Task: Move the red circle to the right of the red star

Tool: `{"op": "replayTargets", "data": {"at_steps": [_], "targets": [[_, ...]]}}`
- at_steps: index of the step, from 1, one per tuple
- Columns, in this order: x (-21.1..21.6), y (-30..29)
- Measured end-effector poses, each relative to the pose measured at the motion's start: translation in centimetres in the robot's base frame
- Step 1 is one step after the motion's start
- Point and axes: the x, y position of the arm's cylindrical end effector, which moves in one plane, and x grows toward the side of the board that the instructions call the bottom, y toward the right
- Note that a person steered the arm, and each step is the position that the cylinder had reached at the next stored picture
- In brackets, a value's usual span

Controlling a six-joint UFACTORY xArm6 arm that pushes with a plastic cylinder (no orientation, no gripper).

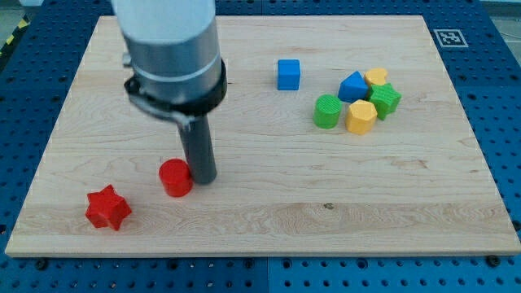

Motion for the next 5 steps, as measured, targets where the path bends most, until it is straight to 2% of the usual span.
{"op": "replayTargets", "data": {"at_steps": [2, 4, 5], "targets": [[-1.4, 0.1], [-0.9, -3.2], [-2.2, -3.2]]}}
